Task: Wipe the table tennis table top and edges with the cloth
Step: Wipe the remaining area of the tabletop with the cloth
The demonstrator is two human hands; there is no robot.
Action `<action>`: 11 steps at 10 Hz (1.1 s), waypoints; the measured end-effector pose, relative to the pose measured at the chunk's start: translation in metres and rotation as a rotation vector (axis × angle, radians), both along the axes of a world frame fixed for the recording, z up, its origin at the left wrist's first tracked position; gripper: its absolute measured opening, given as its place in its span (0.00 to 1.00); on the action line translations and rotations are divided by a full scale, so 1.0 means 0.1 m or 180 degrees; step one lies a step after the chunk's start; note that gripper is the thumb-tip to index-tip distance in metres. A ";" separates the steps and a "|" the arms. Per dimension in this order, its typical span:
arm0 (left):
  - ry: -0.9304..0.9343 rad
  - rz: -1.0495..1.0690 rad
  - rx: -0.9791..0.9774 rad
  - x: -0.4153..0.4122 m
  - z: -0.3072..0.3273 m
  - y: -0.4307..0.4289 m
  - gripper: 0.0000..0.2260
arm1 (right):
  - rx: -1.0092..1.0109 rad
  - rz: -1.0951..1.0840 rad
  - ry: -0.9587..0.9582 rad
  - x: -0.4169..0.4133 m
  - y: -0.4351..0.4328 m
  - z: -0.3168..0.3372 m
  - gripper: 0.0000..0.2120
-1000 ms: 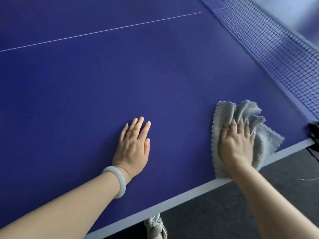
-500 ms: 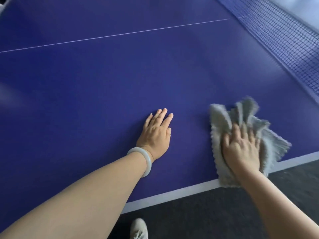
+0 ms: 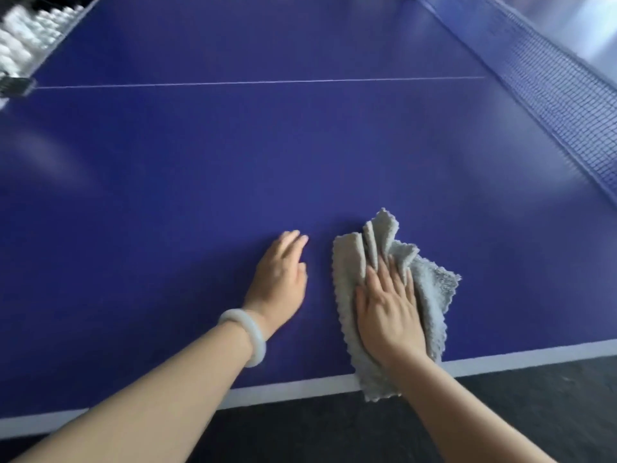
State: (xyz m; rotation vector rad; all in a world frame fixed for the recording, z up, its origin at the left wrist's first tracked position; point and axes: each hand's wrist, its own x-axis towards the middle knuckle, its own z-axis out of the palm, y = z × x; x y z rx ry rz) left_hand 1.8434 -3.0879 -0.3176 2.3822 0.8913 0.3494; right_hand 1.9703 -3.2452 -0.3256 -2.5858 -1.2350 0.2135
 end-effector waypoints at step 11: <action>-0.1055 0.1162 -0.3558 -1.95 1.22 -1.15 0.13 | 0.3052 -0.1424 0.5169 -2.31 -1.39 1.79 0.25</action>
